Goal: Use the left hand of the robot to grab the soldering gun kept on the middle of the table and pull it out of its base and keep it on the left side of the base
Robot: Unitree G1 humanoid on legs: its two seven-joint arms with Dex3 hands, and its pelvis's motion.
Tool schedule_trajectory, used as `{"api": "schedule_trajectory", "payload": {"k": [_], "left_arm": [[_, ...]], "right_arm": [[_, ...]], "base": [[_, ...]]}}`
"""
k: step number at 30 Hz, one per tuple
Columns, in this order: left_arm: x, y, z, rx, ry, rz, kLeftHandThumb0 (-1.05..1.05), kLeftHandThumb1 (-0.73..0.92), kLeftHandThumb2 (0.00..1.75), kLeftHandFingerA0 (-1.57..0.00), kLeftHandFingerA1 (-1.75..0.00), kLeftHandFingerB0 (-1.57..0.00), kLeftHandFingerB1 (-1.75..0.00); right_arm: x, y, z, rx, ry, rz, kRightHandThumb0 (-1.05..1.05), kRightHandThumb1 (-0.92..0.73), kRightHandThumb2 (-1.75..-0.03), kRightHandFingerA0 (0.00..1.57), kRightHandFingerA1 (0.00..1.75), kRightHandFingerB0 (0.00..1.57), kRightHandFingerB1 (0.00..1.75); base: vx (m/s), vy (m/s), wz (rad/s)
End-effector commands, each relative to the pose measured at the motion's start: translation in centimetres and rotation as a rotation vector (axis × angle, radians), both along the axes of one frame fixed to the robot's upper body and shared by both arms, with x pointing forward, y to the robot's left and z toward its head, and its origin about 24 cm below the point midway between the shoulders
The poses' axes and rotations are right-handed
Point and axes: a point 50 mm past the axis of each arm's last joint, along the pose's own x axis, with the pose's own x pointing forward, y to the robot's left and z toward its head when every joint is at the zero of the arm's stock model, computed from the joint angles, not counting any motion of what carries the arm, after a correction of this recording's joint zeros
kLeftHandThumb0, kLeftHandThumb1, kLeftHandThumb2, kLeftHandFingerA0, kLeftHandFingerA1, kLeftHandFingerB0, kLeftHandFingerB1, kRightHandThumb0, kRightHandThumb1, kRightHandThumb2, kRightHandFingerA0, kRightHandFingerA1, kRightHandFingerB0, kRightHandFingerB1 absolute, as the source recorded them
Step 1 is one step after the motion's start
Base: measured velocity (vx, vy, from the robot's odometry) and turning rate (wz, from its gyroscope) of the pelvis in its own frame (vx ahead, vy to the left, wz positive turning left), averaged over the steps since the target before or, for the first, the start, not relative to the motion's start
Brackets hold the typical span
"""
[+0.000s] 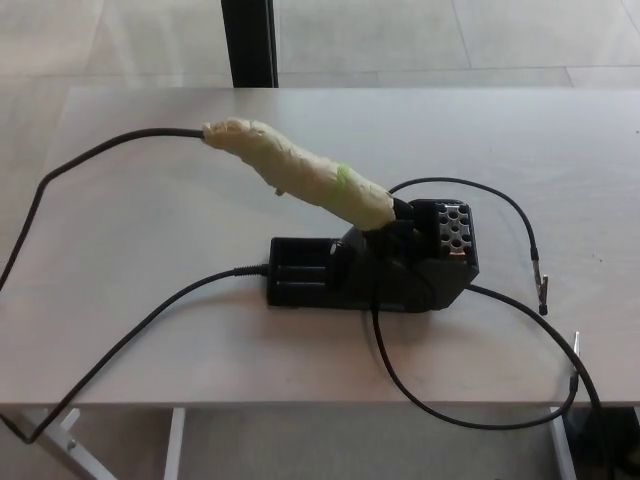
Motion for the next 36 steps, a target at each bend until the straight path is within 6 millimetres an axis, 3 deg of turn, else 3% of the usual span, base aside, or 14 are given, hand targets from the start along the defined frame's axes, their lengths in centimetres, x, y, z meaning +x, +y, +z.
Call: {"api": "schedule_trajectory", "payload": {"k": [1, 4, 5, 6, 8, 9, 13, 14, 15, 23, 26, 27, 29, 36], "left_arm": [[5.0, 1.1, 2.7, 0.016, -0.354, 0.043, -0.55, 0.76, 0.63, -0.43, -0.63, -0.48, -0.46], [11.5, 1.4, 6.8, 0.062, -0.564, -0.053, -0.52, 0.73, 0.62, -0.36, -0.68, -0.42, -0.44], [13.4, 1.0, 8.7, 0.070, -0.659, -0.086, -0.52, 0.56, 0.93, -0.46, -0.72, -0.38, -0.56], [15.3, 0.4, 10.7, 0.105, -0.736, -0.169, -0.52, 0.73, 0.62, -0.36, -0.70, -0.41, -0.45], [15.9, 0.1, 11.4, 0.118, -0.756, -0.198, -0.52, 0.73, 0.62, -0.36, -0.70, -0.41, -0.45], [19.8, -1.6, 16.6, 0.168, -0.906, -0.348, -0.57, 0.68, 0.60, -0.28, -0.54, -0.33, -0.37], [24.0, -5.5, 23.7, 0.228, -1.111, -0.570, -0.47, 0.69, 0.60, -0.27, -0.45, -0.27, -0.39], [24.2, -5.8, 24.1, 0.230, -1.122, -0.581, -0.69, 0.54, 0.89, -0.36, -0.52, -0.32, -0.47], [25.6, -7.5, 26.5, 0.267, -1.158, -0.668, -0.41, 0.69, 0.60, -0.29, -0.47, -0.27, -0.40], [30.5, -17.0, 35.1, 0.142, -1.327, -0.968, -0.54, 0.62, 0.59, -0.41, -0.55, -0.38, -0.41], [31.1, -19.2, 36.1, 0.162, -1.318, -1.057, -0.49, 0.65, 0.58, -0.42, -0.56, -0.38, -0.42], [31.2, -20.0, 36.4, 0.147, -1.321, -1.090, -0.52, 0.48, 0.87, -0.39, -0.65, -0.31, -0.55], [31.6, -22.9, 37.0, 0.181, -1.278, -1.227, -0.42, 0.62, 0.59, -0.47, -0.59, -0.39, -0.46], [32.2, -27.8, 36.3, 0.033, -1.233, -1.379, -0.47, 0.61, 0.57, -0.46, -0.60, -0.45, -0.46]], "right_arm": [[0.0, -0.6, 0.9, 0.020, -0.084, 0.001, -0.52, -0.62, -0.59, 0.47, 0.64, 0.35, 0.32], [-0.2, -0.5, 0.8, 0.037, -0.082, -0.005, -0.60, -0.51, -0.85, 0.49, 0.71, 0.29, 0.46], [-0.3, -0.5, 0.8, 0.036, -0.078, -0.004, -0.59, -0.51, -0.86, 0.51, 0.72, 0.29, 0.46], [-0.3, -0.6, 0.8, 0.033, -0.068, -0.005, -0.59, -0.51, -0.86, 0.51, 0.71, 0.30, 0.47], [-0.3, -0.6, 0.8, 0.031, -0.064, -0.006, -0.59, -0.51, -0.86, 0.51, 0.71, 0.30, 0.47], [-0.3, -0.5, 0.7, 0.029, -0.058, 0.008, -0.58, -0.50, -0.86, 0.47, 0.69, 0.31, 0.47], [-0.2, -0.6, 0.9, 0.028, -0.056, 0.011, -0.51, -0.61, -0.58, 0.38, 0.56, 0.37, 0.32], [-0.2, -0.6, 0.9, 0.027, -0.055, 0.012, -0.52, -0.60, -0.59, 0.39, 0.59, 0.37, 0.32], [-0.2, -0.6, 0.9, 0.021, -0.047, 0.014, -0.52, -0.62, -0.59, 0.40, 0.57, 0.37, 0.33], [-0.3, -0.6, 0.8, 0.030, -0.045, 0.018, -0.51, -0.62, -0.59, 0.44, 0.62, 0.40, 0.34], [-0.3, -0.6, 0.9, 0.041, -0.059, 0.011, -0.51, -0.60, -0.59, 0.39, 0.60, 0.38, 0.32], [-0.3, -0.7, 0.9, 0.040, -0.063, 0.012, -0.50, -0.62, -0.58, 0.40, 0.59, 0.39, 0.33], [-0.1, -0.7, 1.0, 0.037, -0.068, 0.006, -0.58, -0.50, -0.86, 0.45, 0.68, 0.33, 0.48], [0.0, -0.6, 0.9, 0.019, -0.041, 0.024, -0.53, -0.62, -0.59, 0.39, 0.61, 0.40, 0.35]], "base": [[0.00, 0.000, 0.00], [0.00, 0.000, 0.00], [0.00, 0.000, 0.00], [0.00, 0.000, 0.00], [0.00, 0.000, 0.00], [0.00, 0.000, 0.00], [0.00, 0.000, 0.00], [0.00, 0.000, 0.00], [0.00, 0.000, 0.00], [0.00, 0.000, 0.00], [0.00, 0.000, 0.00], [0.00, 0.000, 0.00], [0.00, 0.000, 0.00], [0.00, 0.000, 0.00]]}}
